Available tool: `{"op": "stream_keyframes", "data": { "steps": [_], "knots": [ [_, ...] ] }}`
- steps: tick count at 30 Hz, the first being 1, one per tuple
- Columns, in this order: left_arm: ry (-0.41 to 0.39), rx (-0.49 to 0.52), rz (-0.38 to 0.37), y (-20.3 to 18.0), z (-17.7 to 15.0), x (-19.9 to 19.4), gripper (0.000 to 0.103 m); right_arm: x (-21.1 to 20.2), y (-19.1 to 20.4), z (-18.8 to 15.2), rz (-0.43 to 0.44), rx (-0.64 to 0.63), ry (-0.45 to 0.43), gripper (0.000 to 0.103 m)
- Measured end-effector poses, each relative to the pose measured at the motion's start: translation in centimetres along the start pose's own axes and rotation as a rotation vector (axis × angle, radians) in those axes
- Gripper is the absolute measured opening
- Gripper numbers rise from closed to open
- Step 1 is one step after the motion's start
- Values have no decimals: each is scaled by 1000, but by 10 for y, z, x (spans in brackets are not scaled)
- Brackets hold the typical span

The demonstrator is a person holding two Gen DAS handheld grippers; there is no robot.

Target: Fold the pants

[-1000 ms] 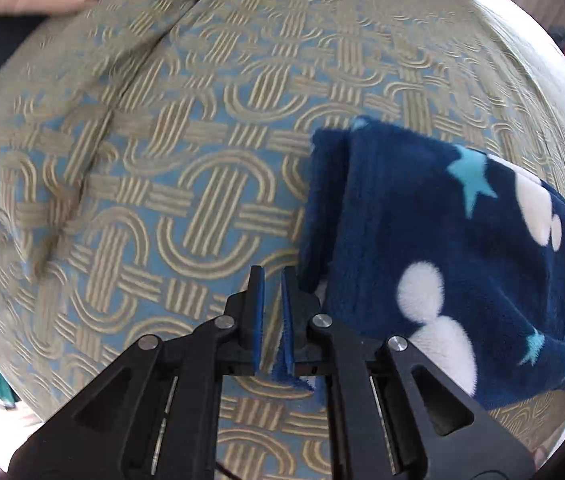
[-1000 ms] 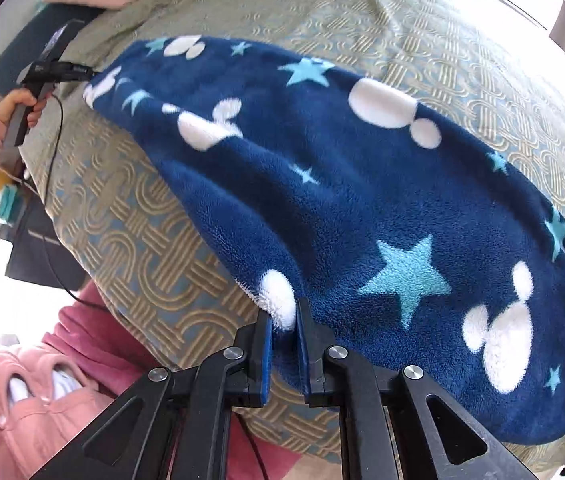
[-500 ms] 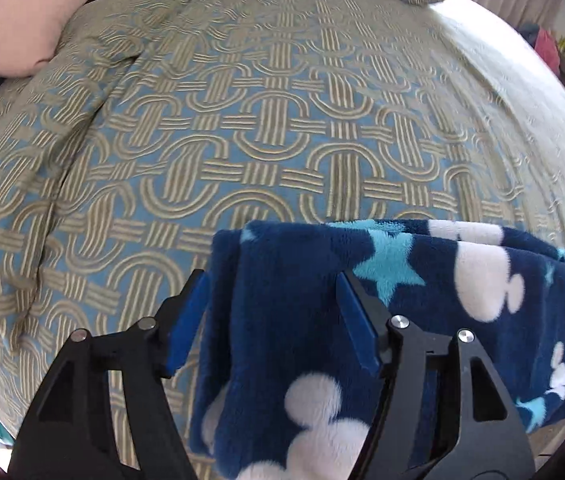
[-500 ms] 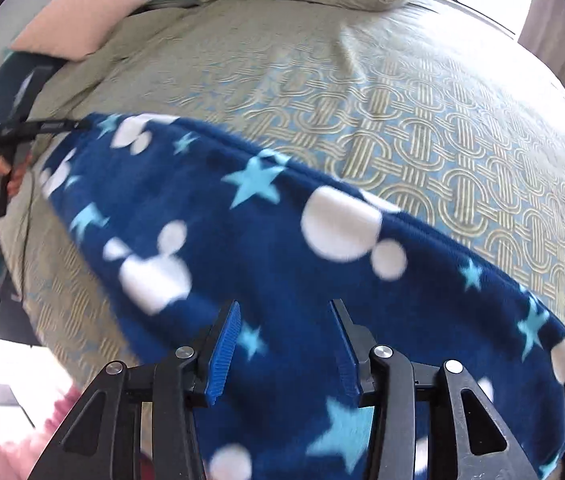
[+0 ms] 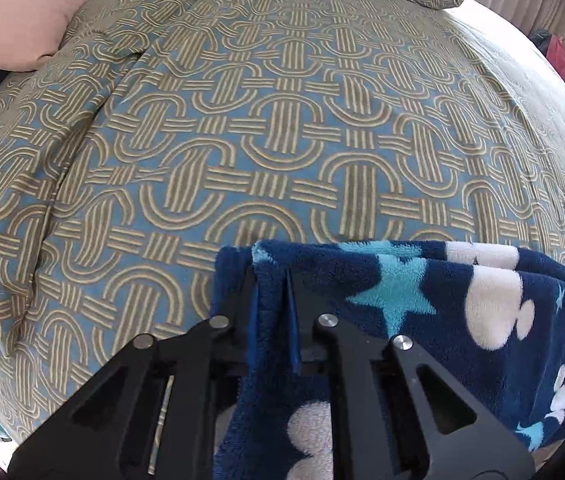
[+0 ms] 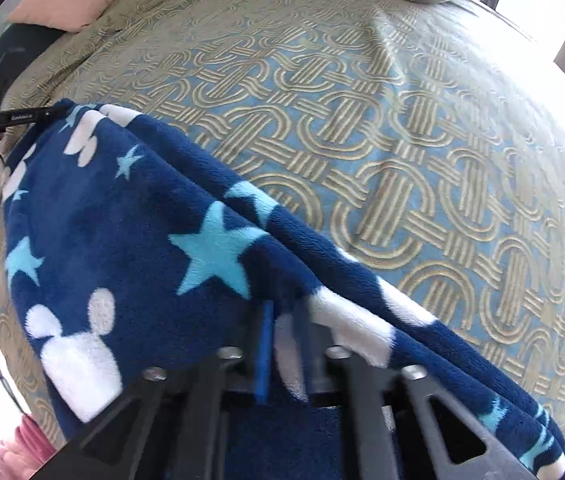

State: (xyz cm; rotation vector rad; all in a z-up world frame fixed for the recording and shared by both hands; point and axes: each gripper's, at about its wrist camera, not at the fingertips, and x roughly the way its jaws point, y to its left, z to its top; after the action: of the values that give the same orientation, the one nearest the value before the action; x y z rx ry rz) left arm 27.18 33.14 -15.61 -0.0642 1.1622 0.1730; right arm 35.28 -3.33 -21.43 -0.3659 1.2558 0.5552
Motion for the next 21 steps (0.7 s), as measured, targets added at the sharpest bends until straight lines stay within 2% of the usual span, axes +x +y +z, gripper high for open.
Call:
{"op": "stream_keyframes", "data": {
  "steps": [4,6,7,8,10,11,12,13,14,15,16,18,20,21],
  "knots": [
    [-24,-5,9,1,5,-3,14,-12,-8,9,-39,7,-55,1],
    [-46,-14,17,1,6,-8,14,-22,-24,21,-137,62,-105,1],
    [-55,-19,22,0,7,-10,15,-24,-32,25,-156,95,-112,1],
    [-67,-22,31,-1,8,-14,15,-26,-38,27,-119,124,-105,3],
    [-106,2,55,-6,10,-23,19,-28,-33,30,51,101,-62,6],
    [-125,18,65,-10,10,-29,30,-28,-26,31,103,71,-44,15],
    [-147,31,69,-15,11,-36,46,-27,-13,31,135,23,-30,30],
    [-167,41,57,-19,12,-41,52,-25,0,34,136,-30,-25,39],
    [-184,55,19,-25,13,-47,57,-23,12,36,120,-89,-26,57],
    [-183,81,-38,-35,14,-51,58,-20,24,39,100,-147,-35,64],
    [-167,108,-89,-45,14,-52,58,-18,30,41,101,-185,-43,64],
    [-130,191,-164,-72,13,-52,58,-6,43,52,156,-222,-26,64],
    [-115,277,-181,-96,10,-49,58,3,51,58,195,-236,-2,64],
    [-104,313,-184,-107,9,-45,58,10,54,63,197,-247,12,49]
  ]
}}
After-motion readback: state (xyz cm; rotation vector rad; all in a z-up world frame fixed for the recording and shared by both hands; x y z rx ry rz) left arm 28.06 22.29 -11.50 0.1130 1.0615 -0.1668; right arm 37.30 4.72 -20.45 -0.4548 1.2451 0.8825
